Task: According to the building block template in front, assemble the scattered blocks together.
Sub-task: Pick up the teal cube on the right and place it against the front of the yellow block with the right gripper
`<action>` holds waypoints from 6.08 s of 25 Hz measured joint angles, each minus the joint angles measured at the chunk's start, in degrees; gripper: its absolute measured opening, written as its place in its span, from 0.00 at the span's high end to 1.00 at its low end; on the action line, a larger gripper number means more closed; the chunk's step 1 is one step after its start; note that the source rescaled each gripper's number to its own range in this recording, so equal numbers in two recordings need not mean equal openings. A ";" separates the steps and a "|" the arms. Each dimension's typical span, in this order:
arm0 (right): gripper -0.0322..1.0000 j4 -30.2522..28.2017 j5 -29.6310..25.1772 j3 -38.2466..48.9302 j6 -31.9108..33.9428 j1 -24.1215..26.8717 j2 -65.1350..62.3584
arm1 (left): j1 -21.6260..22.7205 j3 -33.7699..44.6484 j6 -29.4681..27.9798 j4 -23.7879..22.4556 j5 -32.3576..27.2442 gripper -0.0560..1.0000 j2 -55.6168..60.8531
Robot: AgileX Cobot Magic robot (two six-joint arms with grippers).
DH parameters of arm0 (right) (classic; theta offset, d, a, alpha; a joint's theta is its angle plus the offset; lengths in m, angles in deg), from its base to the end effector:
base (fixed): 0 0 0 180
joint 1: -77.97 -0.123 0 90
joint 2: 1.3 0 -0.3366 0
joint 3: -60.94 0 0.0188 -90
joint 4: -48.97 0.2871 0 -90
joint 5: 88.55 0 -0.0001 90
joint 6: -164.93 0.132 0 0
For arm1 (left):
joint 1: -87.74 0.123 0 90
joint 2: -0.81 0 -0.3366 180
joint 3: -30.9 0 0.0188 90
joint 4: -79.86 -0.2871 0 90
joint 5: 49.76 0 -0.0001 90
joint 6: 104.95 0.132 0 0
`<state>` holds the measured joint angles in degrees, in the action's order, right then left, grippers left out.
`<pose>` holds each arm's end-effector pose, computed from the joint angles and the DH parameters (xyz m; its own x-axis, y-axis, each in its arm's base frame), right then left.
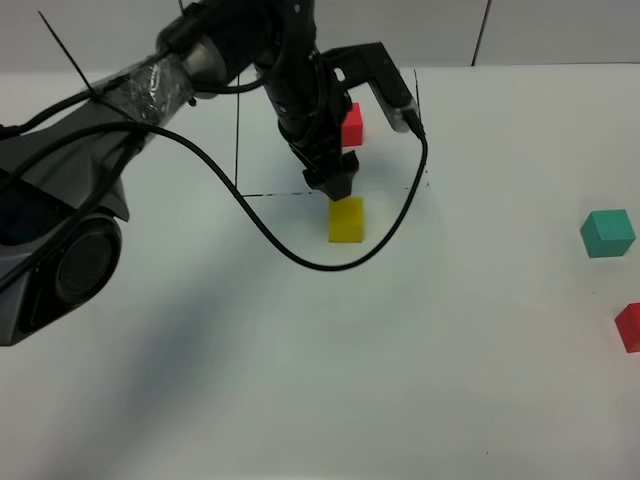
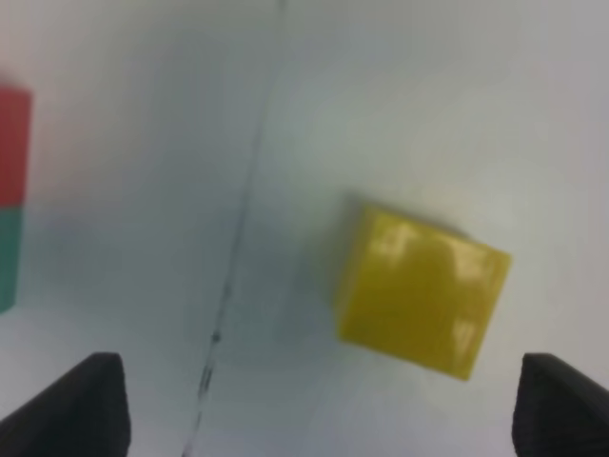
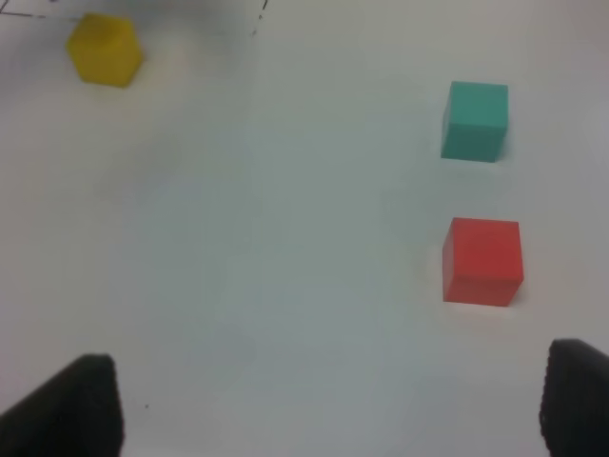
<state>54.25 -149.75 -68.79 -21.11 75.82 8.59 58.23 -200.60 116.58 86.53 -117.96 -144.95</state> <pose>0.0201 0.0114 0.2716 -0.5111 -0.0799 -0.8558 -0.1377 0.9904 -0.0103 0.5201 -0.3108 0.1847 -0.3176 0.8993 -0.3005 0.9248 0.3638 0.1114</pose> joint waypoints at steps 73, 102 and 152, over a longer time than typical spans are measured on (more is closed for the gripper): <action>0.23 0.00 0.00 0.00 0.00 0.00 0.00 | 23.29 90.62 -37.10 1.12 21.55 0.14 103.69; 0.23 0.00 0.00 0.00 0.00 0.00 0.00 | 23.29 99.03 -36.99 2.53 11.90 0.36 132.09; 0.23 0.00 -0.06 0.00 0.00 0.00 0.00 | 31.31 101.07 -36.97 2.73 8.04 0.36 139.66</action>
<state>54.25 -149.81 -68.79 -21.11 75.82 8.59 89.54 -99.54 79.61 89.26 -109.92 -5.30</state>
